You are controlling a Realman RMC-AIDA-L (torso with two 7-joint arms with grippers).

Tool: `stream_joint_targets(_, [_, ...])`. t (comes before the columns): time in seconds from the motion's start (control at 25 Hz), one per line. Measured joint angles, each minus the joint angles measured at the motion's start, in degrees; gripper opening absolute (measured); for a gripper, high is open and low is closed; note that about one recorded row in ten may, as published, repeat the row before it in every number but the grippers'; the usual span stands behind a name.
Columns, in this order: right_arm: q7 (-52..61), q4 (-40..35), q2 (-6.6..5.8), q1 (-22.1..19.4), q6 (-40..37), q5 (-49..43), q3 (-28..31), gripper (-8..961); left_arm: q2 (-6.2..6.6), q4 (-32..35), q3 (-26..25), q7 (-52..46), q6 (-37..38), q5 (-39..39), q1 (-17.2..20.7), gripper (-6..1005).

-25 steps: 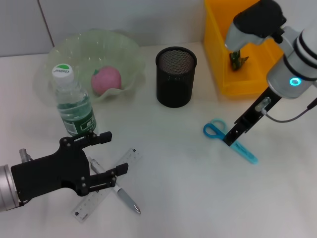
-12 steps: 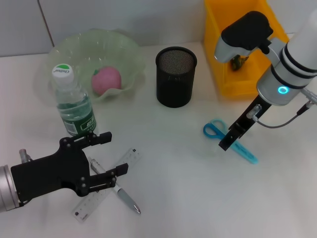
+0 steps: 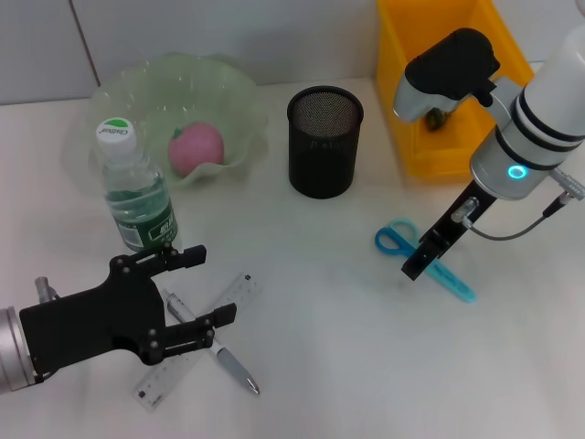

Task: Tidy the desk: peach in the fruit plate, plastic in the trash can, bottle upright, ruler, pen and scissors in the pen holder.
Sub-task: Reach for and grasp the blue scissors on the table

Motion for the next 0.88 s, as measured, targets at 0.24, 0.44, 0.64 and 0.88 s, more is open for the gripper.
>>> stream_joint_targets(0.24, [0.0, 0.2, 0.06, -0.1, 0.6, 0.0, -1.5, 715, 0.0, -0.1, 0.0, 0.2, 0.1, 0.0, 0.2, 783])
stream_joint_targets(0.44, [0.0, 0.2, 0.06, -0.1, 0.7, 0.0, -1.7, 713, 0.01, -0.5, 0.0, 0.4, 0.1, 0.0, 0.1, 783])
stream_joint_targets(0.64, [0.0, 0.7, 0.06, 0.1, 0.7, 0.0, -2.1, 711, 0.06, -0.7, 0.0, 0.4, 0.1, 0.0, 0.0, 783])
stream_joint_targets(0.88, [0.0, 1.0, 0.06, 0.2, 0.7, 0.0, -2.6, 566, 0.09, -0.7, 0.0, 0.5, 0.1, 0.0, 0.0, 783])
